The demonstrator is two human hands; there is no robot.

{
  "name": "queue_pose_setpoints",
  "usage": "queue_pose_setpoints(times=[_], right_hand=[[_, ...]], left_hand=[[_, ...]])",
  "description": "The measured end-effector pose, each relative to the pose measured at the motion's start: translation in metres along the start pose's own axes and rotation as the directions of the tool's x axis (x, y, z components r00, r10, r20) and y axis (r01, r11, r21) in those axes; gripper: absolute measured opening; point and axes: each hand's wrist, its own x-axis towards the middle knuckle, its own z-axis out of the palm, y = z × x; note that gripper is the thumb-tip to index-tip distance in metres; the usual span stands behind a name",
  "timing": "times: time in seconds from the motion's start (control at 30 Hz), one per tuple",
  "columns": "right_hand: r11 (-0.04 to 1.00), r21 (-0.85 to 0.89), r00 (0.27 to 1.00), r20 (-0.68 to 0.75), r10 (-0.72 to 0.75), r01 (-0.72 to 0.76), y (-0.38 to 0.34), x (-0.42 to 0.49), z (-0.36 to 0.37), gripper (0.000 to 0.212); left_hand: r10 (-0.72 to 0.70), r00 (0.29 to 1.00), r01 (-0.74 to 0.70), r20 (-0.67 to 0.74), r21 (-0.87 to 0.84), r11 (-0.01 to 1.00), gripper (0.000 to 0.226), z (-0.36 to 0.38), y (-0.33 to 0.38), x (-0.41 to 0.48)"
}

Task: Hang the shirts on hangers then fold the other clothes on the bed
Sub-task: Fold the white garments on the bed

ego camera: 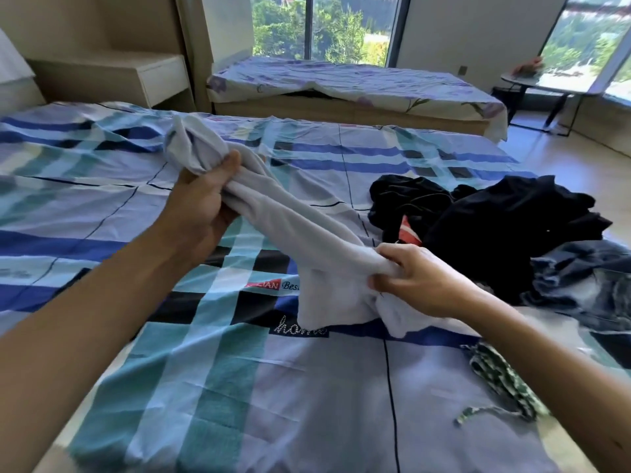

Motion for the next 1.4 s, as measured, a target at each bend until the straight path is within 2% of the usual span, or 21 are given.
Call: queue_pose_setpoints(times=[0.07,0.17,0.33,0.4,0.43,0.5,0.57,0.63,0.7,0.77,0.83,0.9,0.97,1.0,1.07,1.13,1.17,1.23,1.27,1.3,1.4], right_hand=[[0.996,0.087,0.999,-0.045,0.009,-0.005,-0.002,0.003,0.0,0.011],[0.975,0.216,0.971,-0.24,0.005,0.048,-0.006,0.01,-0.005,0.01],[0.961,0.261,0.792,-0.604,0.088,0.093,-0.01,0.019,-0.031,0.01],[0.952,0.29,0.776,-0.621,0.108,0.1,-0.011,0.019,-0.046,0.034],[0.96,0.264,0.8,-0.594,0.087,0.092,-0.011,0.018,-0.052,0.051],[0.996,0.088,0.87,-0.492,0.016,0.032,-0.01,0.014,-0.061,0.076],[0.997,-0.075,0.906,-0.423,0.002,-0.037,-0.006,0.014,-0.06,0.075],[0.993,-0.097,0.883,-0.469,0.018,-0.072,-0.002,0.014,-0.055,0.058],[0.994,-0.053,0.797,-0.602,0.041,-0.091,0.005,0.015,-0.054,0.037],[0.993,0.057,0.652,-0.75,0.109,-0.099,0.019,0.015,-0.064,0.024],[0.949,0.295,0.473,-0.825,0.31,-0.108,0.042,0.015,-0.08,0.025],[0.857,0.514,0.29,-0.816,0.5,-0.033,0.066,0.009,-0.097,0.03],[0.793,0.608,0.214,-0.779,0.59,0.029,0.082,0.002,-0.107,0.037],[0.781,0.625,0.208,-0.766,0.609,0.014,0.085,-0.002,-0.108,0.039],[0.766,0.631,0.309,-0.709,0.634,-0.123,0.089,-0.003,-0.101,0.044],[0.774,0.523,0.499,-0.594,0.631,-0.355,0.09,-0.001,-0.084,0.044],[0.782,0.424,0.584,-0.52,0.623,-0.457,0.091,0.001,-0.075,0.05],[0.761,0.167,0.656,-0.414,0.631,-0.627,0.081,0.004,-0.058,0.07],[0.76,0.051,0.673,-0.428,0.603,-0.648,0.075,0.005,-0.05,0.079],[0.789,-0.039,0.71,-0.467,0.528,-0.613,0.069,0.008,-0.041,0.082],[0.902,-0.201,0.821,-0.522,0.232,-0.382,0.046,0.02,-0.014,0.084]], left_hand=[[0.029,0.999,-0.028,-0.026,0.047,0.998,0.028,-0.01,0.001,0.003],[0.057,0.996,-0.046,-0.069,0.147,0.988,0.018,-0.02,-0.001,0.006],[0.099,0.99,-0.06,-0.104,0.33,0.942,0.009,-0.032,-0.004,0.012],[0.124,0.988,-0.08,-0.091,0.384,0.92,0.011,-0.04,-0.002,0.015],[0.135,0.988,-0.093,-0.073,0.408,0.908,0.014,-0.046,-0.001,0.018],[0.151,0.988,-0.121,-0.028,0.457,0.881,0.029,-0.056,0.001,0.023],[0.15,0.989,-0.123,-0.021,0.462,0.878,0.045,-0.064,0.003,0.025],[0.149,0.985,-0.091,-0.086,0.474,0.876,0.052,-0.069,0.003,0.027],[0.173,0.973,-0.064,-0.154,0.537,0.841,0.051,-0.072,0.002,0.028],[0.203,0.962,-0.058,-0.182,0.592,0.804,0.043,-0.075,-0.001,0.028],[0.233,0.956,-0.068,-0.177,0.641,0.765,0.035,-0.077,-0.002,0.025],[0.242,0.955,-0.067,-0.169,0.674,0.736,0.029,-0.081,-0.005,0.025],[0.237,0.96,-0.076,-0.149,0.678,0.731,0.027,-0.081,-0.006,0.022],[0.232,0.965,-0.086,-0.125,0.682,0.726,0.027,-0.081,-0.008,0.021],[0.186,0.982,-0.113,-0.029,0.699,0.706,0.027,-0.081,-0.012,0.02],[0.064,0.99,-0.138,0.127,0.752,0.645,0.038,-0.08,-0.018,0.016],[-0.007,0.982,-0.156,0.19,0.824,0.545,0.052,-0.082,-0.024,0.015],[-0.132,0.962,-0.209,0.24,0.954,0.215,0.089,-0.083,-0.036,0.012],[-0.168,0.95,-0.245,0.262,0.963,0.114,0.101,-0.08,-0.042,0.008],[-0.204,0.926,-0.308,0.317,0.948,0.076,0.106,-0.074,-0.048,0.003],[-0.435,0.738,-0.538,0.515,0.839,0.081,0.096,-0.059,-0.072,-0.014]])
